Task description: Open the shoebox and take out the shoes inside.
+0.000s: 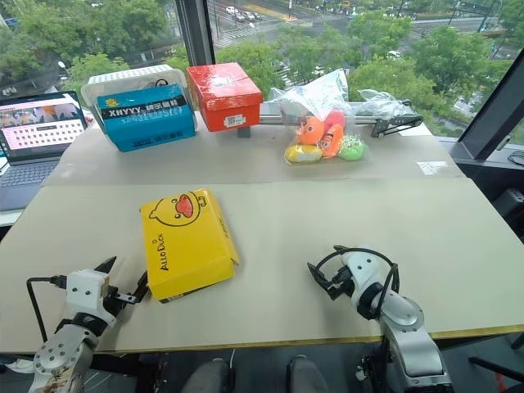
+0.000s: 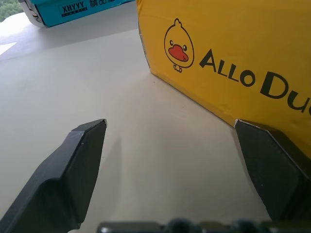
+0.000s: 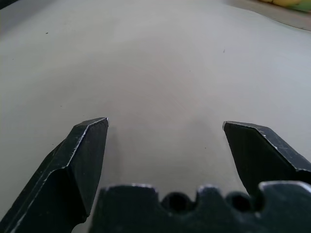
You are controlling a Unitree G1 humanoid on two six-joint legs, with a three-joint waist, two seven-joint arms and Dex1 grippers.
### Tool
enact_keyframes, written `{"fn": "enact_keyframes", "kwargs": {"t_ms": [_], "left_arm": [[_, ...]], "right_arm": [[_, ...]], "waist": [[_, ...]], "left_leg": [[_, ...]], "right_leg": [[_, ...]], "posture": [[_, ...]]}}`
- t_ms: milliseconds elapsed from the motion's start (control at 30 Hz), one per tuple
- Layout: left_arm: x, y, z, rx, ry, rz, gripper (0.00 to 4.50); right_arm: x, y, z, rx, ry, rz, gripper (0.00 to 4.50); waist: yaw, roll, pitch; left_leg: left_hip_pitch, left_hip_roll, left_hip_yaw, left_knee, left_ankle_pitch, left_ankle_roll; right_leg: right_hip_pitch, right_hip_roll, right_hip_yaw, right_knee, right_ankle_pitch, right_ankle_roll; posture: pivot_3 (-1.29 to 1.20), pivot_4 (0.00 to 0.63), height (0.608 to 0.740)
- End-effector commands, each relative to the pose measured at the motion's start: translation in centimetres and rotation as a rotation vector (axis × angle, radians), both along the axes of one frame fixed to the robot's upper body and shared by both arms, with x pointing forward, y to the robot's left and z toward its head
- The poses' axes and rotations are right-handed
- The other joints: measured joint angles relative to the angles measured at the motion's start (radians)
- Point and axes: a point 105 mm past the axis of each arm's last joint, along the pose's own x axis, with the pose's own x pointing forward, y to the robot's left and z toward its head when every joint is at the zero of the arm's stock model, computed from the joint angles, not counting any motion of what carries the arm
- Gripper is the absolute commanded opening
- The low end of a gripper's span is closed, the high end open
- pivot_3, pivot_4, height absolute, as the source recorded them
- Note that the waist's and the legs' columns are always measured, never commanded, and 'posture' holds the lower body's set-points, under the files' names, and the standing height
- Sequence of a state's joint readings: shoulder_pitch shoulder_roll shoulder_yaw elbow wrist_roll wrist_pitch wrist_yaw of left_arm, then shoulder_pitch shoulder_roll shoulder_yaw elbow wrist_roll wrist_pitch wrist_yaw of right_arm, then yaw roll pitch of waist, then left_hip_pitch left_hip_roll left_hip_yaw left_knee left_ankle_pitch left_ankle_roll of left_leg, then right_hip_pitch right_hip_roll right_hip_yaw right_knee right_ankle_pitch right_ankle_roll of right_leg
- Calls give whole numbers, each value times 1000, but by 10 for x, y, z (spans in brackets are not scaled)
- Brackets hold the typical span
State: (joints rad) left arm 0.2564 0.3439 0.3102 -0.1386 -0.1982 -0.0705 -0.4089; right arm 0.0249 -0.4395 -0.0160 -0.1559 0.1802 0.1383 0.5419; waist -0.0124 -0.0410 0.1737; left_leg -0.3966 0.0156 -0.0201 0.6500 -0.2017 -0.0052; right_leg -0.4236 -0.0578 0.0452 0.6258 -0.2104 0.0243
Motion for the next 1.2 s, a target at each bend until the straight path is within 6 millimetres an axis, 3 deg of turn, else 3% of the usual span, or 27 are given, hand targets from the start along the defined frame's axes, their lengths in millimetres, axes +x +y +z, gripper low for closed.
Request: {"fn": "enact_keyframes", "kwargs": {"t_ms": [33,167,400,500,633,667,767,900,1067,1133,1200], "left_arm": [[3,4,4,7,-4,-5,4500],[6,23,17,-7,-24,22,4500],[22,44,81,124,-140,-2,4500],[28,40,108,204,-170,-64,4500],[29,25,126,293,-163,-189,4500],[28,21,129,310,-154,-226,4248],[23,15,132,328,-125,-298,3559],[18,22,131,336,-90,-309,2055],[11,58,95,443,91,-211,226],[9,69,79,584,163,-168,0],[11,68,71,645,180,-154,0]], "right_arm": [[6,-3,13,2,-60,0,4462],[19,-12,25,-14,-84,2,4462],[35,5,62,-7,-117,120,4462],[40,19,85,-7,-131,198,4462],[42,29,100,-42,-127,275,4462],[42,31,103,-54,-125,293,4487],[43,35,110,-73,-122,327,3789],[44,42,116,-79,-129,366,2362],[51,57,101,-118,-112,419,667],[59,70,91,-84,-101,420,93],[66,84,81,-62,-90,420,93]], "waist": [[0,0,0],[-2,0,0],[-3,0,0],[-4,-1,1],[-3,-1,1],[-3,-1,1],[-3,0,1],[-7,0,1],[-16,0,2],[-21,0,2],[-25,0,2]], "left_leg": [[0,0,0,0,0,0],[0,0,0,0,0,0],[-1,0,0,-1,0,0],[-1,0,0,-1,0,0],[0,0,0,-3,0,0],[0,0,0,-4,0,0],[-2,0,0,-5,0,0],[-2,0,0,-5,0,1],[0,1,0,-5,0,1],[1,2,0,-5,0,1],[1,2,0,-5,0,1]], "right_leg": [[0,0,0,0,0,0],[0,0,0,0,0,0],[-2,1,-1,0,2,3],[-2,1,-1,0,2,3],[-2,1,-1,0,2,3],[-2,1,-1,-1,2,3],[-4,1,-1,-1,3,4],[-4,1,-1,0,2,4],[-4,2,-1,1,1,2],[-4,2,-1,1,0,0],[-4,3,-2,1,1,0]], "posture": [[0,150,740],[0,150,740],[0,150,740],[0,150,740],[0,150,740],[0,150,740],[0,150,740],[0,150,740],[0,150,740],[0,150,740],[0,150,740]]}}
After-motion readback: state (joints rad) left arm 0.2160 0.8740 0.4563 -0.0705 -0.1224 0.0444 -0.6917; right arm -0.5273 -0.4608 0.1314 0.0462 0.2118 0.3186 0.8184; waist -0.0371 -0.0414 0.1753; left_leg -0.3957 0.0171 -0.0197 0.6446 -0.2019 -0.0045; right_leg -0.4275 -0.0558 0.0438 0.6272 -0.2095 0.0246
